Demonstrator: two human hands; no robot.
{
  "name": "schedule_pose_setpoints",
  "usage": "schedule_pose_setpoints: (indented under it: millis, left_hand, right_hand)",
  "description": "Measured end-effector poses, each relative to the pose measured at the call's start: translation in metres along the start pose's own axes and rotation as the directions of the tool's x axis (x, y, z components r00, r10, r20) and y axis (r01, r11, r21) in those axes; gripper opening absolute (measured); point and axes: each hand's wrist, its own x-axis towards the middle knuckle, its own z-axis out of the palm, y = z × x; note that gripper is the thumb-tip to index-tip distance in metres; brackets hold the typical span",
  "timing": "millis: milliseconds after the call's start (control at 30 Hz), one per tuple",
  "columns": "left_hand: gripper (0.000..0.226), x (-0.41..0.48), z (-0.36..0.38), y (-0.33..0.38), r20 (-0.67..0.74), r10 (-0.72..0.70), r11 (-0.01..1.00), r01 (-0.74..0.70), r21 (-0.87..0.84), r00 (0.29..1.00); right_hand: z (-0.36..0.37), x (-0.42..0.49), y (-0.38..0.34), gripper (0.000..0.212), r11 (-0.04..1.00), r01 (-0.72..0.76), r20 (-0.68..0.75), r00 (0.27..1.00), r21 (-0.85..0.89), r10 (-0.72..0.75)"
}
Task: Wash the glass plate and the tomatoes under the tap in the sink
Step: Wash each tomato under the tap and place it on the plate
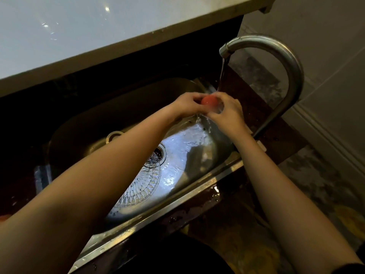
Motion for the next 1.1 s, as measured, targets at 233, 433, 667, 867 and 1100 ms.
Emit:
schedule_pose_setpoints:
  millis: [233, 433, 667, 867, 1100]
  left_hand:
    - [0.04, -0.011, -0.019, -0.036, 0.033, -0.14, 0.988, 0.137, 0.07, 0.99]
    - [0.038, -0.022, -0.032, -0.053, 0.068, -0.235, 0.969, 0.229, 0.089, 0.97]
    - [0.033, -0.037, -0.037, -0.071, 0.068, -0.306, 0.952, 0.306, 0.006, 0.95]
    - [0.025, -0.076, -0.056, -0.112, 0.002, -0.387, 0.922, 0.387, -0.032, 0.922]
    - [0.046, -0.157, -0.084, -0.163, -0.409, -0.379, 0.873, 0.468, 0.141, 0.83]
  right_hand:
    - [0.028, 0.004, -0.008, 0.054, 0.997, 0.042, 0.245, 0.969, -0.066, -0.025]
    - [0.042, 0.011, -0.02, 0.048, 0.989, 0.071, 0.35, 0.936, -0.127, -0.022]
    - [0.056, 0.007, -0.034, 0.045, 0.97, 0.123, 0.459, 0.888, -0.21, -0.013]
    - [0.1, -0.006, -0.058, 0.054, 0.957, 0.234, 0.627, 0.776, -0.173, -0.077]
    - [0.18, -0.032, -0.099, 0.053, 0.94, 0.342, 0.758, 0.618, -0.021, -0.208]
